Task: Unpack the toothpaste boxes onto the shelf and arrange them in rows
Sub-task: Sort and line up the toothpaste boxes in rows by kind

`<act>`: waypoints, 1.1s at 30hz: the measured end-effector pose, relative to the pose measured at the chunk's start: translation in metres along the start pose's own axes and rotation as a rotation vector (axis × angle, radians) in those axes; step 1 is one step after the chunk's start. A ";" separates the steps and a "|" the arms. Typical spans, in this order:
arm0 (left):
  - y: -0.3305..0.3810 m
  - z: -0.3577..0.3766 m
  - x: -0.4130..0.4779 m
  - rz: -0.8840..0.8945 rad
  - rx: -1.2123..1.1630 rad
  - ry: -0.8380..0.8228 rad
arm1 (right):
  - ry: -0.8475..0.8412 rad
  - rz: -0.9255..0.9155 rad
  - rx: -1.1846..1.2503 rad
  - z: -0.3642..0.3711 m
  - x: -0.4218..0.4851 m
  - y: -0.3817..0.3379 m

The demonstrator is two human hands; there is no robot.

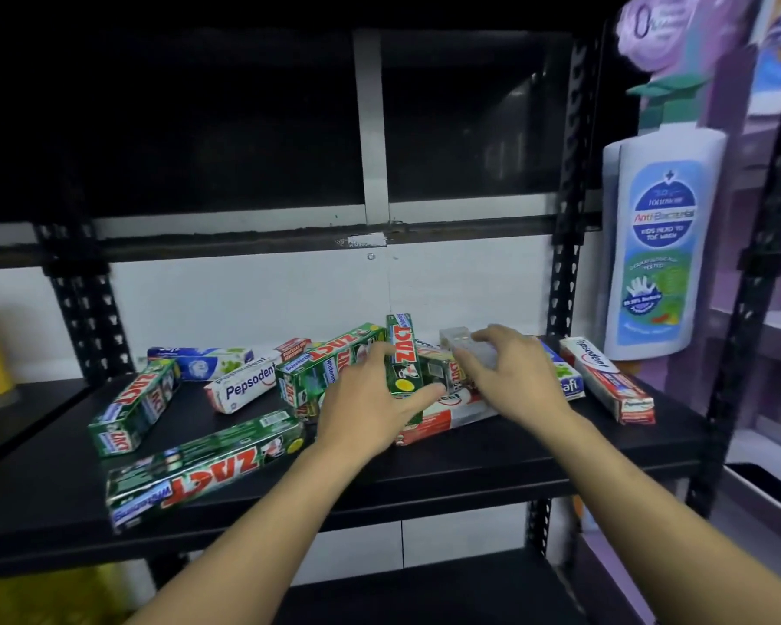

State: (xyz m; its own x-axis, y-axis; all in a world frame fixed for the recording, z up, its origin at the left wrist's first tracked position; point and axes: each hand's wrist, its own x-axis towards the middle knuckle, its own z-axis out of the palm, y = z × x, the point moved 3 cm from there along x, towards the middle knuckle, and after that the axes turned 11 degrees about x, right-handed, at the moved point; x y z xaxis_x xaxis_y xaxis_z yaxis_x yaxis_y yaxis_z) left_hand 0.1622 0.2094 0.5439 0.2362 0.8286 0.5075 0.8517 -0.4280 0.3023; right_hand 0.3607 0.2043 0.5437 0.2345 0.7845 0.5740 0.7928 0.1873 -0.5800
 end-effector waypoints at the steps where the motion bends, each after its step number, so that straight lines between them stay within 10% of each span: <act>1: -0.001 -0.005 0.000 0.005 -0.011 0.005 | 0.000 -0.029 0.015 -0.001 0.001 -0.008; 16: -0.180 -0.112 -0.028 -0.216 0.221 0.243 | -0.255 -0.371 0.078 0.086 -0.012 -0.180; 27: -0.300 -0.101 -0.047 -0.471 0.043 0.132 | -0.697 -0.412 0.040 0.186 -0.046 -0.215; 33: -0.319 -0.082 -0.039 -0.491 -0.026 0.054 | -0.660 -0.397 0.030 0.221 -0.026 -0.223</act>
State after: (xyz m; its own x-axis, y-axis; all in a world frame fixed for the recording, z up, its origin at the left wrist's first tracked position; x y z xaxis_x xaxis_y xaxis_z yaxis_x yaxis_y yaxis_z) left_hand -0.1572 0.2839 0.4932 -0.2152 0.9150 0.3411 0.8445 -0.0010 0.5356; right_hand 0.0540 0.2725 0.5301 -0.4557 0.8436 0.2841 0.7295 0.5368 -0.4238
